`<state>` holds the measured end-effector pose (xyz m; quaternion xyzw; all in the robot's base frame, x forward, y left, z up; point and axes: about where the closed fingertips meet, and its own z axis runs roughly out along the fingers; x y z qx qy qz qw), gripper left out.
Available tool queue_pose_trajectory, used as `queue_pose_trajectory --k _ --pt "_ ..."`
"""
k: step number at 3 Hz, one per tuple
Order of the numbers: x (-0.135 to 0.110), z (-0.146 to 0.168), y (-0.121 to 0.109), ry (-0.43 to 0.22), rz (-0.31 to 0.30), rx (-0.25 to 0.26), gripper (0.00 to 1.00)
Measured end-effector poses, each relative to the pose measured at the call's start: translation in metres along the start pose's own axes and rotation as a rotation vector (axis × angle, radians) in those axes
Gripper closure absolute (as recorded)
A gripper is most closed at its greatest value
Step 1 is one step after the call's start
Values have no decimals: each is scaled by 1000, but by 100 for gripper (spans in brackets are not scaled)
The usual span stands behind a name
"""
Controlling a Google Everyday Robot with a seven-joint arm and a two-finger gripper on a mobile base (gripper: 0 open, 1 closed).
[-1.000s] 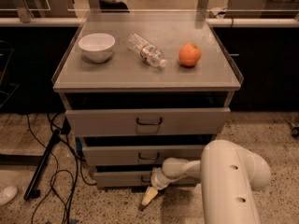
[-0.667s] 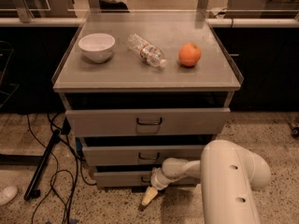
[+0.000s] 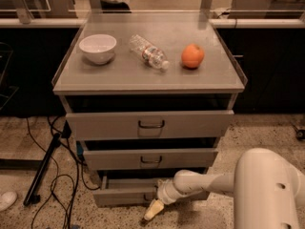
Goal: Open bottom drawer
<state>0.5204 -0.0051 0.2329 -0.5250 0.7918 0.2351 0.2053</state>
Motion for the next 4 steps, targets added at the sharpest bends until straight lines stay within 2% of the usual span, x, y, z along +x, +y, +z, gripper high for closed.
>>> queue_pose_trajectory --k 1,2,3,4 --pt "11 -35 47 -35 57 4 0" --pt "25 -31 81 -14 55 -47 0" --pt "12 -21 42 38 7 19 0" --pt "0 -9 16 76 -31 50 0"
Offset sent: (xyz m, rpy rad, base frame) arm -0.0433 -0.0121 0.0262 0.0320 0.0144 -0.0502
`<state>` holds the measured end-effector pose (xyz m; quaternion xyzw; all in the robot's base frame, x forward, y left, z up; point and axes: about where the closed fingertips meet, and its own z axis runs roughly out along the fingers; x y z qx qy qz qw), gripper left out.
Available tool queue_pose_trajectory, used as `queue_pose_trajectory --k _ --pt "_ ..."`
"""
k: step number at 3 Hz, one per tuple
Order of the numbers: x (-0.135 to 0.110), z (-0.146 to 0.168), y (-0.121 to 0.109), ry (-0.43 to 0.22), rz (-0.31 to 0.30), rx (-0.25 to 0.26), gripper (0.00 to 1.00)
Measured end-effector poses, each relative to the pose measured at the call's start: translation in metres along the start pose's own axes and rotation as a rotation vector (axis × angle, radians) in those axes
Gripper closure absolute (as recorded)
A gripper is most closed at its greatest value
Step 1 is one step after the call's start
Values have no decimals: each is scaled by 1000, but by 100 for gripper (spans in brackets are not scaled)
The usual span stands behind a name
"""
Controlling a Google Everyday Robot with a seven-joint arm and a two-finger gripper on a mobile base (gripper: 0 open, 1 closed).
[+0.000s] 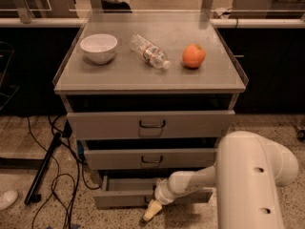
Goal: Open bottom drawer
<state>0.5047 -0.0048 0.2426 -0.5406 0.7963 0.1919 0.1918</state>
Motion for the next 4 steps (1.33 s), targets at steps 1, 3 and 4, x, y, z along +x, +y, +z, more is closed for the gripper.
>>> queue_pose_trajectory --k 1,3,4 --pt "4 28 -19 40 -16 -8 0" --pt "35 55 -22 89 17 -41 0" --pt "39 53 -21 94 23 -41 0"
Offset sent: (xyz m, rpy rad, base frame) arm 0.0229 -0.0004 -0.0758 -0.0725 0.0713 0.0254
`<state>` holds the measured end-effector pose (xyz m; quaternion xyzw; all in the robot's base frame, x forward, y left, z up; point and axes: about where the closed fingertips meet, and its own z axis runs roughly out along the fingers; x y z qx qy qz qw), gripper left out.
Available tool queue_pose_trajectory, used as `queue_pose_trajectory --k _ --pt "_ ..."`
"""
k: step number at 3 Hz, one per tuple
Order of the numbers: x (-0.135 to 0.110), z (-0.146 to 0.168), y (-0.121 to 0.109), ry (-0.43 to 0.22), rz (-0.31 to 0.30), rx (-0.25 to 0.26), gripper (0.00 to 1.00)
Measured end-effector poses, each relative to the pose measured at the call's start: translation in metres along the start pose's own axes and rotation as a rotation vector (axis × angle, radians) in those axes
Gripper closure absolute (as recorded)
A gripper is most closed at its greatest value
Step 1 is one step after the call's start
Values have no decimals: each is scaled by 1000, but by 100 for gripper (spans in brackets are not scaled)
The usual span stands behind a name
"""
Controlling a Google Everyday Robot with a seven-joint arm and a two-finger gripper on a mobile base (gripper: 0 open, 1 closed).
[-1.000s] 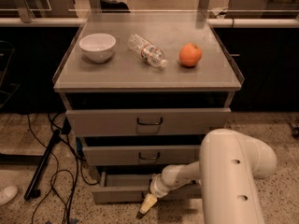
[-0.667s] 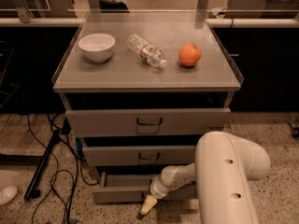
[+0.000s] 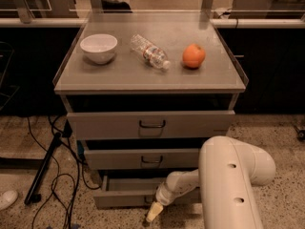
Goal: Open bottom drawer
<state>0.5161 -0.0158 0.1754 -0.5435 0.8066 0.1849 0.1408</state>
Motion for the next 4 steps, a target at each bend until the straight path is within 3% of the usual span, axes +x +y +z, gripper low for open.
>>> queue_pose_trajectory --k 1,2,4 --pt "11 -16 4 50 4 5 0" --pt "10 -14 3 58 0 5 0" --pt "0 16 -11 161 -49 3 0"
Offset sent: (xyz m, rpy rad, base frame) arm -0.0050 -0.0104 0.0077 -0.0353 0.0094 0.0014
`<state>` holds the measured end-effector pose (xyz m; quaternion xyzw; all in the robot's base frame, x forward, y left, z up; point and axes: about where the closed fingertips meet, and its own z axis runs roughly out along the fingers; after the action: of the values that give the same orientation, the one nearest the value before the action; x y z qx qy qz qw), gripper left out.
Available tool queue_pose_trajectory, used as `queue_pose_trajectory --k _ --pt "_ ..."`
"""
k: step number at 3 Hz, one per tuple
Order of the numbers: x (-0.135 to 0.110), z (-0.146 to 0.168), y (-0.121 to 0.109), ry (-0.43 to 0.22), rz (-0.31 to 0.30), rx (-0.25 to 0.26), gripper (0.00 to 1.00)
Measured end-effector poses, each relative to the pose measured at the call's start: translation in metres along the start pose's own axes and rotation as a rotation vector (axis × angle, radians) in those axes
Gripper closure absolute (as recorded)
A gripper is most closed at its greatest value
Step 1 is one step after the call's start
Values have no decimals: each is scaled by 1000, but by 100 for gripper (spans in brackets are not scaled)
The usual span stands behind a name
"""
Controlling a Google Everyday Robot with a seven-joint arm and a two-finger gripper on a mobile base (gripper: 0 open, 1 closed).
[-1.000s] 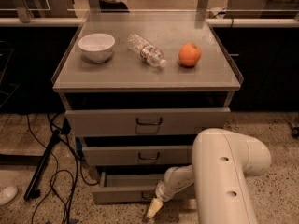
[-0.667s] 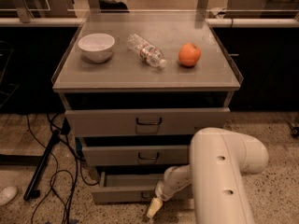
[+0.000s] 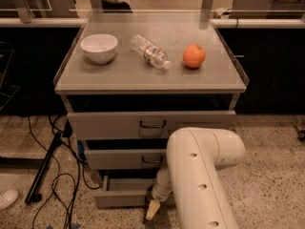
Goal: Open bottom drawer
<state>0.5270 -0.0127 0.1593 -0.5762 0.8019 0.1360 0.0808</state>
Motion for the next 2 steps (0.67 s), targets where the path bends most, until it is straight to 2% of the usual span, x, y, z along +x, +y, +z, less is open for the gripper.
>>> queue_pose_trajectory --k 2 --pt "7 8 9 52 -37 -10 0"
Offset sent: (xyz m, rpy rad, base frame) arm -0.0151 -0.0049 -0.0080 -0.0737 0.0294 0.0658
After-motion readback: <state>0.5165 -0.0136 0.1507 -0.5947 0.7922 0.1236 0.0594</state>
